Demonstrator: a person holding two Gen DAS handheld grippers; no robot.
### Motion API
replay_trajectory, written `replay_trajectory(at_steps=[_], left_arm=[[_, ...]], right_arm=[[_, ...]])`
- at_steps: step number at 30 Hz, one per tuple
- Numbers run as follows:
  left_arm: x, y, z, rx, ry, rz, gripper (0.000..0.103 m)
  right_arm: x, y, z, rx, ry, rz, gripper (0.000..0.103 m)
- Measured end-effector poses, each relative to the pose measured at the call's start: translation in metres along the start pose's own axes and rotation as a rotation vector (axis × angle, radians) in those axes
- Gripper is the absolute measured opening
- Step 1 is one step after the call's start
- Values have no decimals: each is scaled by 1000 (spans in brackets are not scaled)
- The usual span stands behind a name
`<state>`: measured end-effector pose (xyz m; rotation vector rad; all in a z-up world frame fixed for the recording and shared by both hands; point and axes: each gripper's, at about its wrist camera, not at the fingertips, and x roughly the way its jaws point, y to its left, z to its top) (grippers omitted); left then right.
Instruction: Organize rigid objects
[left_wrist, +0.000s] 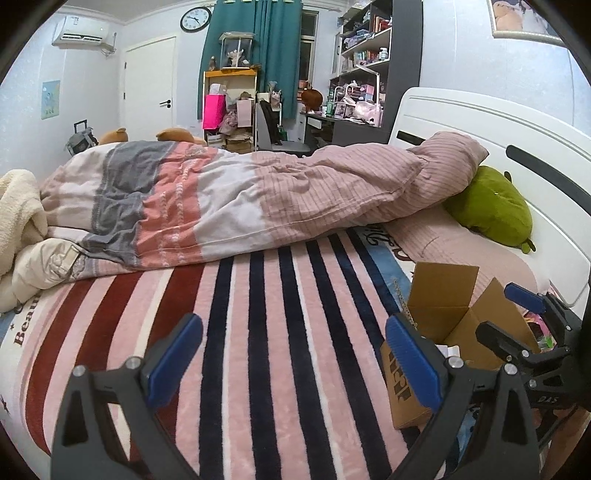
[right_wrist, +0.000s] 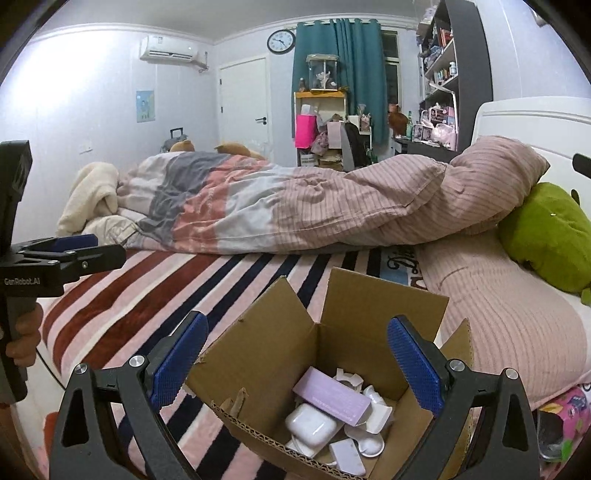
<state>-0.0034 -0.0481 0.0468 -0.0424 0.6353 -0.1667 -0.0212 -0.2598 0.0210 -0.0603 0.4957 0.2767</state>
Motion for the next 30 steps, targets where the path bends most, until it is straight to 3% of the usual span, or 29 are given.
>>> replay_trajectory(at_steps=[30], left_arm=[[1,7,2,5,-2,9,98]], right_arm=[[3,-3,4,0,-12,42,98]])
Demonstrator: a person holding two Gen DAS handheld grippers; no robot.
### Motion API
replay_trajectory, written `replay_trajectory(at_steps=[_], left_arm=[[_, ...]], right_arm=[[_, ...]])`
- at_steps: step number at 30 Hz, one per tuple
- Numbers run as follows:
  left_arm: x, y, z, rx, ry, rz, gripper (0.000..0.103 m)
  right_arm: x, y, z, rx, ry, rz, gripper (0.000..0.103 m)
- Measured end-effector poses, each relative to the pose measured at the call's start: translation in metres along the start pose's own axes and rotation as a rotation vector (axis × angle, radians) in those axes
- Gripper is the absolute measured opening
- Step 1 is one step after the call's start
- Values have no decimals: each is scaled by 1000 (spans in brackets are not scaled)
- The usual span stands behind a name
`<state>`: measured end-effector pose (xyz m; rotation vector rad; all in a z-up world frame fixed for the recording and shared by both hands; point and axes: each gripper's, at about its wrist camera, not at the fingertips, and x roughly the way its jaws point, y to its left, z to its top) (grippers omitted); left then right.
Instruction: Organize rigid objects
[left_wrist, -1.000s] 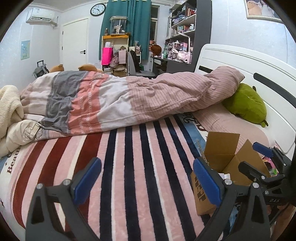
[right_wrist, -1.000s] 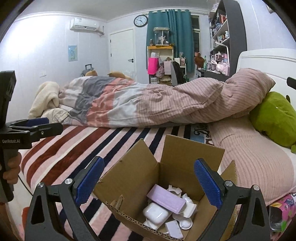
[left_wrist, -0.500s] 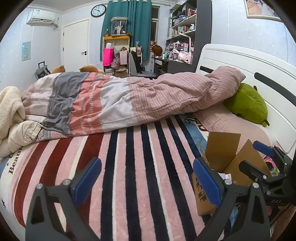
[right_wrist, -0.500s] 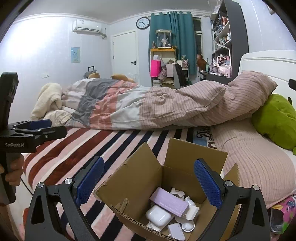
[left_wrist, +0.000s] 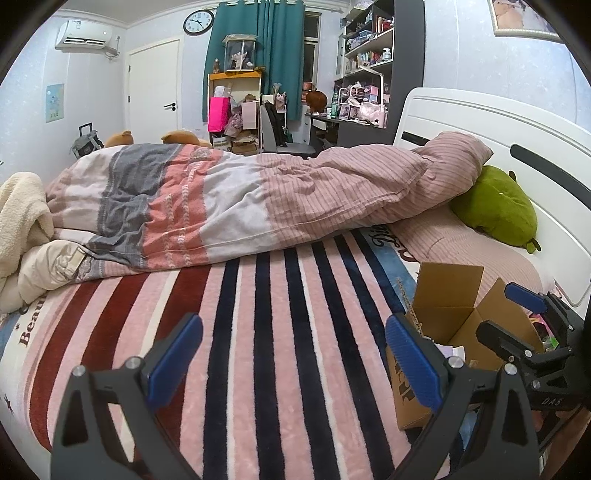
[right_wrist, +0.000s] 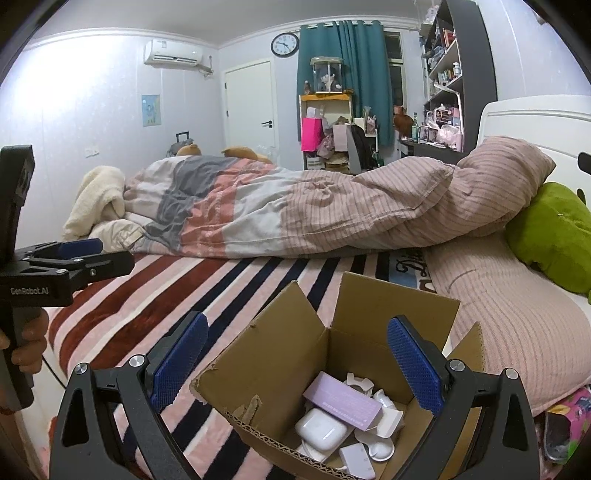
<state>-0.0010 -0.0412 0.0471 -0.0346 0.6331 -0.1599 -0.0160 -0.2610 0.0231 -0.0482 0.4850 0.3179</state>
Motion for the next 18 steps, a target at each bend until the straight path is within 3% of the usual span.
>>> replay_trajectory(at_steps=[18], left_arm=[[0,5,0,3,-2,7,98]], right_arm=[[1,-1,0,-2,2,2,98]])
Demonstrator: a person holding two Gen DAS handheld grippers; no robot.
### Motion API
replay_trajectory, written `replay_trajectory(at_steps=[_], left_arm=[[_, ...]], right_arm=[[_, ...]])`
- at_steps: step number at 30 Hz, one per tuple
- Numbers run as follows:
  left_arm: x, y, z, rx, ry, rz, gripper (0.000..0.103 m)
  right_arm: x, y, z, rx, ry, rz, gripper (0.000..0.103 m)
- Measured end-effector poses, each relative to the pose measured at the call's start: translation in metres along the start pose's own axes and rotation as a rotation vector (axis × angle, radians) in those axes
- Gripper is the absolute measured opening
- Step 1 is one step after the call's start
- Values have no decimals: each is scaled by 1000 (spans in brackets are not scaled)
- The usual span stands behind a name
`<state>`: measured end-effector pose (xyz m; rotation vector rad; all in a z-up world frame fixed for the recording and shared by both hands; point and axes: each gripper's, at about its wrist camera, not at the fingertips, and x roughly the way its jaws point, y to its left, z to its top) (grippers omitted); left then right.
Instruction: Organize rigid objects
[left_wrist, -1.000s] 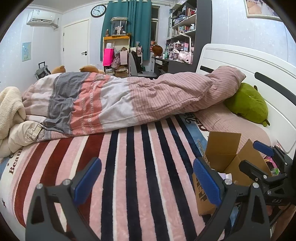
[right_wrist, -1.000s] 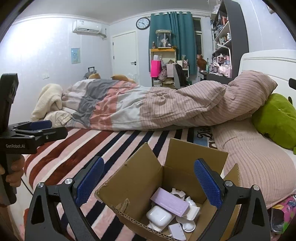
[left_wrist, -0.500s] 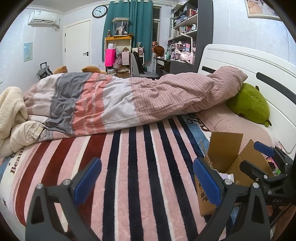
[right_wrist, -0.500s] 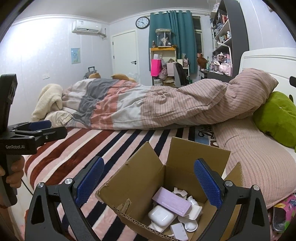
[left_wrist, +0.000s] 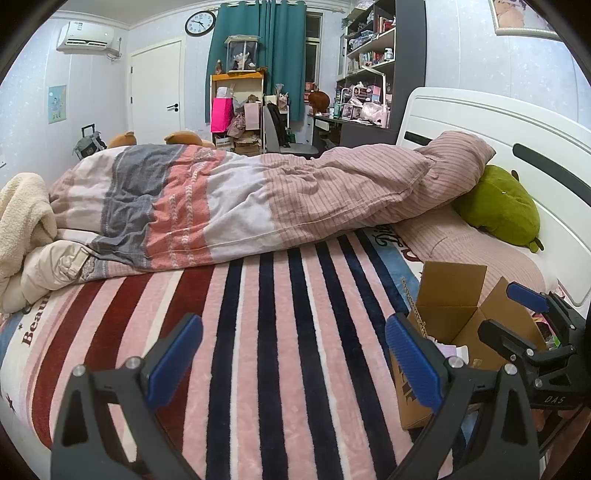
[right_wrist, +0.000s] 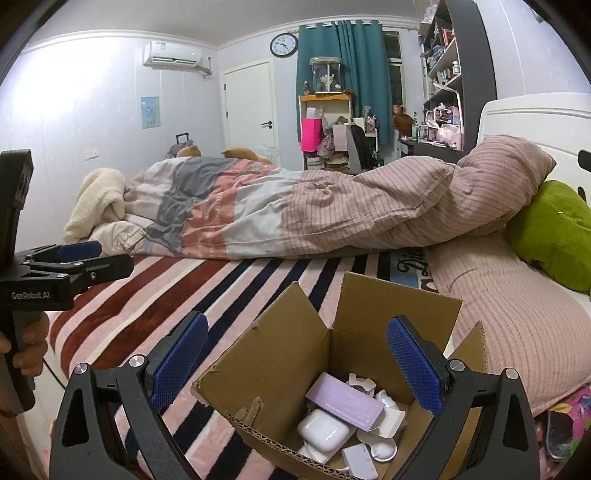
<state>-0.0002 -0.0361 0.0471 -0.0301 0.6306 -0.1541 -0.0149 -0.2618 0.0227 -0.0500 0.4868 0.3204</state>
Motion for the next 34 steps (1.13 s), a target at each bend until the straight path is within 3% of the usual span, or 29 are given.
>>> replay_trajectory(at_steps=[34], left_arm=[[-1,2,0,2,-6,3,98]], right_arm=[[0,2,-1,9,-2,1,98]])
